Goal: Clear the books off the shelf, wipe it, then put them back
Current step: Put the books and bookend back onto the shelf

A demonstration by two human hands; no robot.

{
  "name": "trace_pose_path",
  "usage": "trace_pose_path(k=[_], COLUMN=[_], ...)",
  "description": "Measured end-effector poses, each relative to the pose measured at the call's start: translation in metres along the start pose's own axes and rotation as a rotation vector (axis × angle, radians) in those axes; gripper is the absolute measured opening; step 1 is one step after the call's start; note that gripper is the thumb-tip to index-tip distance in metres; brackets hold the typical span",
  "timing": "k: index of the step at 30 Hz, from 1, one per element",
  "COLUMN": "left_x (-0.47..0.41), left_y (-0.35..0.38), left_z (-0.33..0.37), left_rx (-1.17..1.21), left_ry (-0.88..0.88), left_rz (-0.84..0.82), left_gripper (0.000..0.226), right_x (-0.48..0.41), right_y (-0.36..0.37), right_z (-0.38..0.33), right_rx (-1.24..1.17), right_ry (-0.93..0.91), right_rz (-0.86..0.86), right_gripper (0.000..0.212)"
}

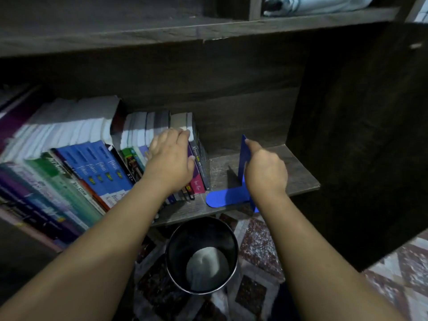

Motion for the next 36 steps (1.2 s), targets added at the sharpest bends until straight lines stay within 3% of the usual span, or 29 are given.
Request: trace_pose_path(k=[4, 7, 9, 11, 13, 16, 22, 31, 36], left_x=[-0.001, -0.005, -0.014, -0.023, -0.029, -0.035, -0.038, -0.047, -0.055], left_y=[-0.001, -0.013, -0.018, -0.015, -0.009, -0.005, 0.000, 0.001, -0.009], left_z=[0.002, -0.004, -0.011, -0.016, -0.015, -0.009, 0.003, 0.013, 0.004], left_rx=[0.026, -0.047, -0.116, -0.130, -0.134, -0.140, -0.174, -0.257, -0.323], left_ry=[-0.024, -0.228, -0.443, -0.626, -0.699, -0.703, -0.660, -0.650, -0.673], left_rz=[0.130, 0.270, 0.169, -0.046, -0.200, -0.253, -0.294, -0.247, -0.228], left_gripper=[0.064, 0.072, 0.079, 0.092, 0.101, 0.104, 0.119, 0.099, 0.084], right_x=[-0.003, -0.003, 0.000, 0.000, -0.002, -0.004, 0.001, 0.003, 0.003], right_y=[0.013, 0.015, 0.014, 0.014, 0.016, 0.016, 0.021, 0.019, 0.023], right_z=[0.007, 0.008, 0.006, 0.006, 0.008, 0.013, 0.012, 0.013, 0.013], right_rx=[-0.031, -0.089, -0.104, -0.086, -0.043, -0.029, -0.054, -0.196, -0.158], right_ry=[-0.103, -0.164, -0.167, -0.103, -0.041, -0.028, -0.014, -0.036, -0.061], right_rz=[-0.009, -0.101, -0.107, -0.144, -0.205, -0.219, -0.249, -0.268, -0.244], right_gripper=[0.057, 0.063, 0.066, 0.064, 0.059, 0.053, 0.075, 0.071, 0.069])
Point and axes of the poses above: each hand's wrist, its own x-axis away from the middle knuckle, its own y-axis out of the palm, z = x × y, the point moved 5 cm from there along -x, towards the middle knuckle, and after that the axes turned 6 degrees about y, right-handed, at the moved point
